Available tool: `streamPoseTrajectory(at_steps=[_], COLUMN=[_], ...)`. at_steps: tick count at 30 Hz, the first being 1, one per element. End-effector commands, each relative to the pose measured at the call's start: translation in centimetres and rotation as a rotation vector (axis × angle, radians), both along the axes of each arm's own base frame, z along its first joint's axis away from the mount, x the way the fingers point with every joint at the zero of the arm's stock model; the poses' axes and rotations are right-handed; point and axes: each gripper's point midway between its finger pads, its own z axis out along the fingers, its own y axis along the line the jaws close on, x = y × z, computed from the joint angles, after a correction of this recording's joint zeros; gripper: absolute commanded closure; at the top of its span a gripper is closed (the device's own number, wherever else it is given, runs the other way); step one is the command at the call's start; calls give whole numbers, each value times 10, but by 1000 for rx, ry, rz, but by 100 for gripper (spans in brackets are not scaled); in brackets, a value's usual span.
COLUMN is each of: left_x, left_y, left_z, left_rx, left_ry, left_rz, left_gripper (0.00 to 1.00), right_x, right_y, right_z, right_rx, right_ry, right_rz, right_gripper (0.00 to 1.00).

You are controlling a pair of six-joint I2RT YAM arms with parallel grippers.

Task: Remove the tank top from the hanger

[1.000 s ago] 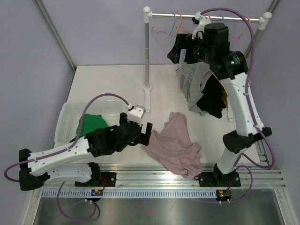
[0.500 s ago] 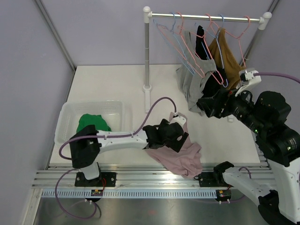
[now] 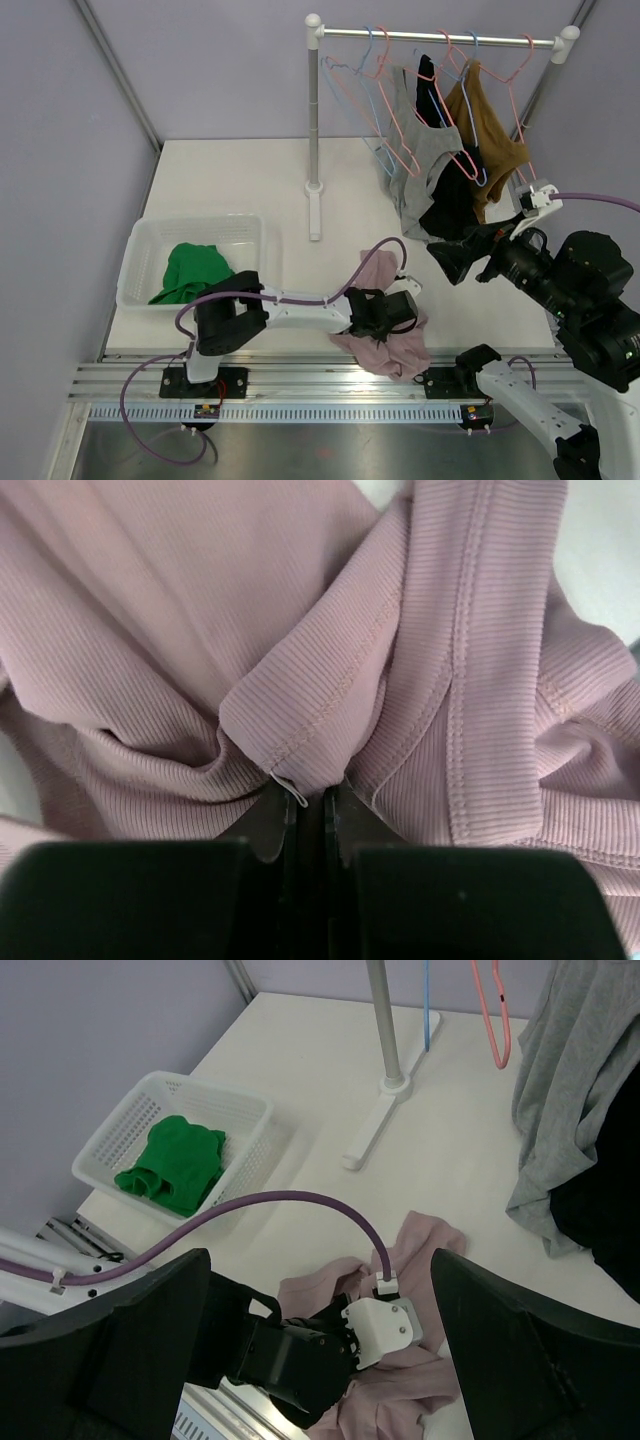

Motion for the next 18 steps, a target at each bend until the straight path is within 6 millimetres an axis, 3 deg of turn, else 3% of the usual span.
streamPoseTrajectory(at_steps=[1, 5, 8, 9, 11, 12, 14, 15, 18], left_x=[20, 42, 60, 64, 79, 83, 96, 97, 110], left_y=[18, 51, 81, 94, 123, 137, 167, 181, 226], left_z=[42, 123, 163, 185, 204, 226, 245, 264, 286], left_rx=[-7, -72, -81, -115, -93, -131, -128, -165, -165], left_ry=[-111, -253, -322, -343, -377, -396, -426, -444, -474], left_rz=[104, 209, 292, 318, 382, 411, 475, 496, 595], left_gripper=[100, 100, 100, 100, 100, 100, 100, 100, 100], right_x=[-8, -9, -10, -10, -10, -10, -9, -9, -5], right_y=[3, 0, -1, -1, -1, -1, 0, -1, -1], right_z=[14, 13, 12, 11, 12, 12, 13, 13, 13], right_rx=[33, 32, 33, 32, 32, 32, 32, 33, 29], right_ry=[-42, -44, -47, -46, -48, -48, -50, -53, -59], right_rz=[30, 20, 18, 15, 15, 15, 17, 14, 7], right_gripper=[0, 0, 1, 0, 1, 1, 1, 0, 1])
